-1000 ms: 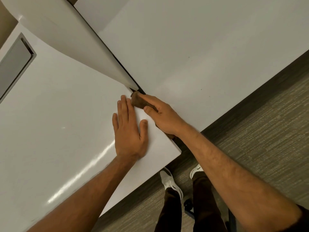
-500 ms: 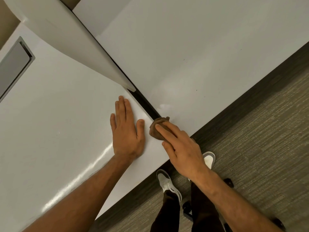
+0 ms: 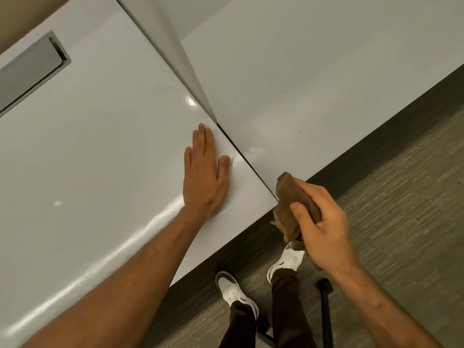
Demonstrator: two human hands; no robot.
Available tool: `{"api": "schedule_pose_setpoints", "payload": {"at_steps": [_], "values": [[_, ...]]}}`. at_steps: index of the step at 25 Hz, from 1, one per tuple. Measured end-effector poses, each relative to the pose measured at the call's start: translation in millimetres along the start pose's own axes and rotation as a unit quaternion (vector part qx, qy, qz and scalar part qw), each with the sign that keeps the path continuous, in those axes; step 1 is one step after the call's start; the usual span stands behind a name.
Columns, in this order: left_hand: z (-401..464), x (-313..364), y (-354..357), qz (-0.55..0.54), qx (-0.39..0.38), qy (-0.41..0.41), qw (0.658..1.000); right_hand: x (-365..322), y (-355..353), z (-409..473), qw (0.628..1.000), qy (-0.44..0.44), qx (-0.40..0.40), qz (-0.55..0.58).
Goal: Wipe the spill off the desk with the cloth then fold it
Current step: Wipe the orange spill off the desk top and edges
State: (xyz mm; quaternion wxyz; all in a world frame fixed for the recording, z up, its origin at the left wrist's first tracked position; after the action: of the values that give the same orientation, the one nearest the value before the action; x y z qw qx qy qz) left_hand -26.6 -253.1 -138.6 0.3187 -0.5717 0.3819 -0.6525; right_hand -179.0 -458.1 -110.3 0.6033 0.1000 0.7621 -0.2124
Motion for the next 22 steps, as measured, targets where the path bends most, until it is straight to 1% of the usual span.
{"api": "schedule_pose_setpoints", "payload": {"at_steps": [2,3,6,8,9,11,12,13,14,15,16,17,19,21,22], "values": [[-9,-1,-14,-0.079,0.003,-0.013,0.997,-29,3,0,0.998,-0.043,0.029,-0.026],[-17,-3,-22,-0.099,0.003,-0.019,0.995,-44,9,0,0.995,-0.072,0.038,-0.049],[-52,-23,-55,-0.1,-0.003,-0.017,0.995,-80,47,-8,0.982,-0.138,0.029,-0.123],[-79,-56,-83,-0.087,-0.002,-0.023,0.996,-94,83,-24,0.977,-0.164,0.005,-0.134],[-90,-76,-95,-0.078,0.0,-0.03,0.996,-98,97,-30,0.982,-0.156,-0.006,-0.101],[-108,-120,-119,-0.053,0.012,-0.043,0.998,-103,114,-35,0.995,-0.098,-0.017,0.007],[-115,-142,-131,-0.038,0.021,-0.047,0.998,-104,121,-33,0.997,-0.071,-0.016,0.038],[-120,-162,-140,-0.022,0.025,-0.047,0.998,-103,125,-28,0.998,-0.052,-0.015,0.034],[-126,-178,-147,-0.006,0.022,-0.046,0.999,-99,128,-21,0.999,-0.032,-0.021,0.007],[-131,-192,-153,0.011,0.016,-0.043,0.999,-91,131,-15,0.998,-0.017,-0.025,-0.05],[-135,-203,-157,0.025,0.008,-0.04,0.999,-83,134,-10,0.991,-0.009,-0.017,-0.133],[-139,-213,-160,0.035,0.001,-0.036,0.999,-77,137,-8,0.975,-0.025,-0.002,-0.22],[-145,-228,-161,0.052,-0.002,-0.027,0.998,-68,145,-11,0.936,-0.109,0.003,-0.334],[-146,-243,-163,0.073,0.008,-0.03,0.997,-57,152,-20,0.872,-0.187,-0.032,-0.451],[-147,-251,-164,0.081,0.01,-0.037,0.996,-48,153,-25,0.839,-0.2,-0.04,-0.505]]}}
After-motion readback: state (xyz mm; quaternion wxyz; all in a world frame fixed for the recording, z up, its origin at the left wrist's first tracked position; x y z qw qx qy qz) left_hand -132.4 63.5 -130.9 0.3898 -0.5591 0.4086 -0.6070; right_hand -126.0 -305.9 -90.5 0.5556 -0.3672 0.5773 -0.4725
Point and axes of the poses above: each hand's wrist, its own z-axis towards the middle knuckle, its own y-axis out of the palm, x = y × z, the point moved 3 cm from there along z, towards the middle knuckle, and after that the axes turned 12 degrees about x, right-handed, at the moved point
